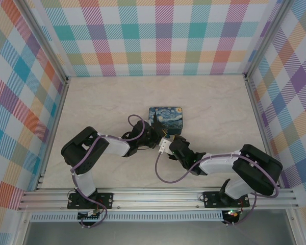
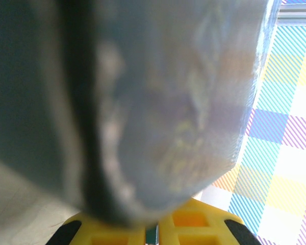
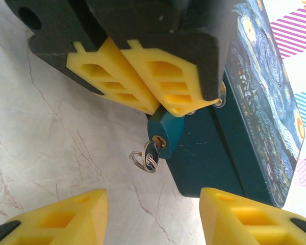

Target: Unlock the padlock with the key

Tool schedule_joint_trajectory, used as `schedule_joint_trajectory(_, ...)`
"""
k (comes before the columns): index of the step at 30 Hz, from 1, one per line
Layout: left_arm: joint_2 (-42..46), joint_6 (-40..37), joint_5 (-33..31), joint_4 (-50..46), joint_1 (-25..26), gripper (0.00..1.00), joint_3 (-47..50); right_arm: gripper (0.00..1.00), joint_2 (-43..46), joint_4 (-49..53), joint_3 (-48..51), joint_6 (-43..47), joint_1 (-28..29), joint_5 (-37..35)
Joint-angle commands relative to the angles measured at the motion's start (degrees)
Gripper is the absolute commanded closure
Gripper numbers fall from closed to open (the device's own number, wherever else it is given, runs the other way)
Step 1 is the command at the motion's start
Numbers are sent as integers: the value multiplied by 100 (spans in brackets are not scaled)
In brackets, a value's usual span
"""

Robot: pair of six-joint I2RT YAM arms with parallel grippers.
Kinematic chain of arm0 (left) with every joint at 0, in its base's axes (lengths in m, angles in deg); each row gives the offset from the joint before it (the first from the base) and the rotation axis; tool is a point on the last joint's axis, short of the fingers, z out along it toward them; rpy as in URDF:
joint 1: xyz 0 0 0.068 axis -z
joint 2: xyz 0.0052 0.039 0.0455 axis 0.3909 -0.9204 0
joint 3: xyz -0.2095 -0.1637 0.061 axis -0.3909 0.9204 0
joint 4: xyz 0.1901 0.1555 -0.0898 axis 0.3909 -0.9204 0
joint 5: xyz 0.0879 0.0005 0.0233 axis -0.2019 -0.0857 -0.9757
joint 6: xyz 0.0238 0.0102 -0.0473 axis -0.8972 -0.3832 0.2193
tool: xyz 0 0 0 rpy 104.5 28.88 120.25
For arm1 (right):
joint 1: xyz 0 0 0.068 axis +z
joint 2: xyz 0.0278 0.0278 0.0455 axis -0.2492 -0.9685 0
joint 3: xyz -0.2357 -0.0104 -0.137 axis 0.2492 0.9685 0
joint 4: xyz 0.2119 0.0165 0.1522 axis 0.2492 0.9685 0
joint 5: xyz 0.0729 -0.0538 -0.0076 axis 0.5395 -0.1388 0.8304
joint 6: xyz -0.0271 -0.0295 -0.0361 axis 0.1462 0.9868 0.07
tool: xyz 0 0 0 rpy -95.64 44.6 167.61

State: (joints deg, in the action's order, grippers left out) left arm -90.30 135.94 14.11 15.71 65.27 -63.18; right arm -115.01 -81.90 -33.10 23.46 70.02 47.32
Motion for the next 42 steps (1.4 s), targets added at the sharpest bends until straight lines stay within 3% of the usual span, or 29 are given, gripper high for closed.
schedule_joint_trajectory(1, 190, -12, -56, -91, 88, 89, -76, 51, -130, -396, -236, 0, 36, -73)
schedule_joint_trajectory(16, 200, -5, -36, -76, 84, 89, -63, 63, -573, -704, -448, 189, -74, -76)
schedule_joint_trajectory(27, 215, 18, -47, -50, 89, 89, -44, 100, -514, -338, -558, -13, -265, -75)
schedule_joint_trajectory(42, 273, 26, -72, -72, 79, 88, -60, 100, -278, 699, -1098, -814, -277, 389)
